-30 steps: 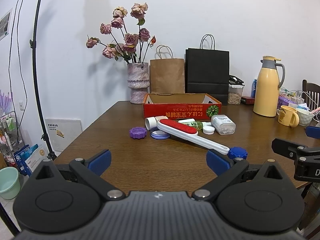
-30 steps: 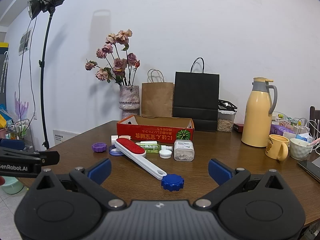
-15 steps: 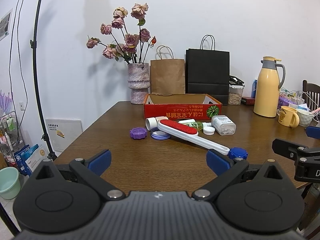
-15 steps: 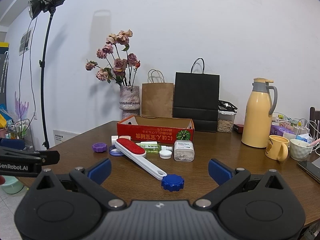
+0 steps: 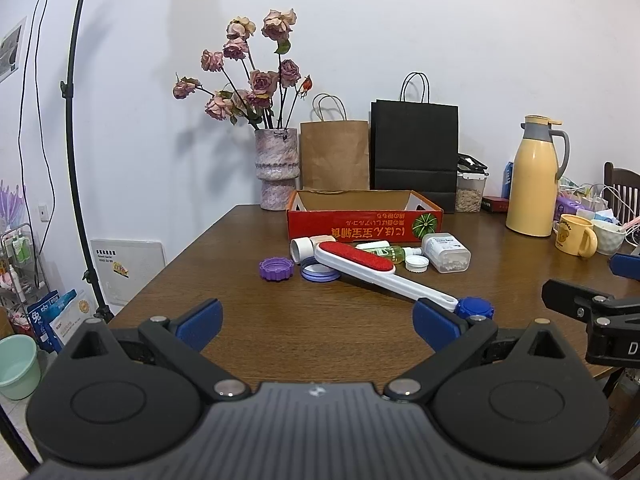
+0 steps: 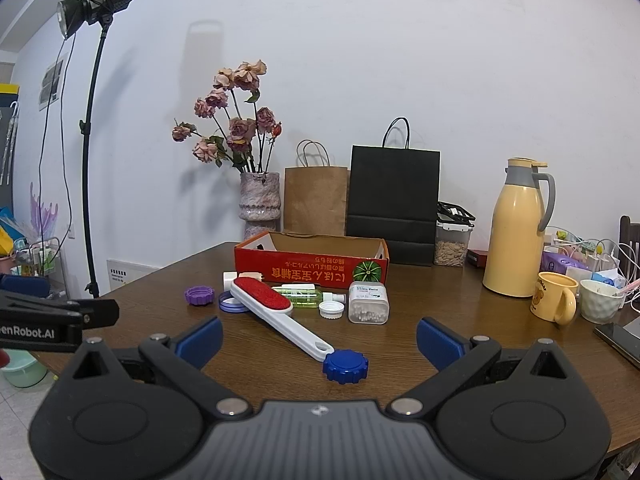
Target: Organize rigid objects
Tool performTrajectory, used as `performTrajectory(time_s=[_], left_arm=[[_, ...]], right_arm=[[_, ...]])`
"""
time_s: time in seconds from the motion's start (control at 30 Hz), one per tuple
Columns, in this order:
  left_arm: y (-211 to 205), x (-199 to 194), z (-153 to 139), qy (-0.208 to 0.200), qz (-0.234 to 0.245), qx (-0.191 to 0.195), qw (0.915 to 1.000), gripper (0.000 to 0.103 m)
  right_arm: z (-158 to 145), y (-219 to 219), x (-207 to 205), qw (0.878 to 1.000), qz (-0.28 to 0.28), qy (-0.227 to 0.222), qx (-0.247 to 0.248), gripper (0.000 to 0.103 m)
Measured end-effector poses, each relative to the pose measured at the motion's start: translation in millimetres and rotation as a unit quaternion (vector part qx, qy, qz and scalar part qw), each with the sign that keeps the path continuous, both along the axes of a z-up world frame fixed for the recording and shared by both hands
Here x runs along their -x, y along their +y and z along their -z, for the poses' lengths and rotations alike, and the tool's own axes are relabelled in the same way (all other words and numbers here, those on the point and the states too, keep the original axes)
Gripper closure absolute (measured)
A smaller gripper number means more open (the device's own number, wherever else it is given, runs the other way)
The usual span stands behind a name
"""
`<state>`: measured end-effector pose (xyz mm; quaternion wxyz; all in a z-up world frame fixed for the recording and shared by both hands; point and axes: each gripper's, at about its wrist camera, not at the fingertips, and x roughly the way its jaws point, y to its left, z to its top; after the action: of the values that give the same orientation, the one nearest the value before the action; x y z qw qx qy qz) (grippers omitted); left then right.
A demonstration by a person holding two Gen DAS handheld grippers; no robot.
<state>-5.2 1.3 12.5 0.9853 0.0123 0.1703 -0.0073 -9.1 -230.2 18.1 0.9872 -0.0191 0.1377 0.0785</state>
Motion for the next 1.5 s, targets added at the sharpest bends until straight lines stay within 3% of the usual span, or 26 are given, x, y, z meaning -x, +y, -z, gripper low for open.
performTrajectory(time_s=[0.9,1.5], left_arm=[[1,-1,1,0.0,-0.001,0.002,1.0,0.0],[-2,-30,10,0.014,-0.003,0.004,0.9999,0.0]], right_arm=[[2,0,-1,1.0,0.0,0.0,0.001,0.0],[9,-2,-28,1.0,0.002,0.018,0.005,0.0]])
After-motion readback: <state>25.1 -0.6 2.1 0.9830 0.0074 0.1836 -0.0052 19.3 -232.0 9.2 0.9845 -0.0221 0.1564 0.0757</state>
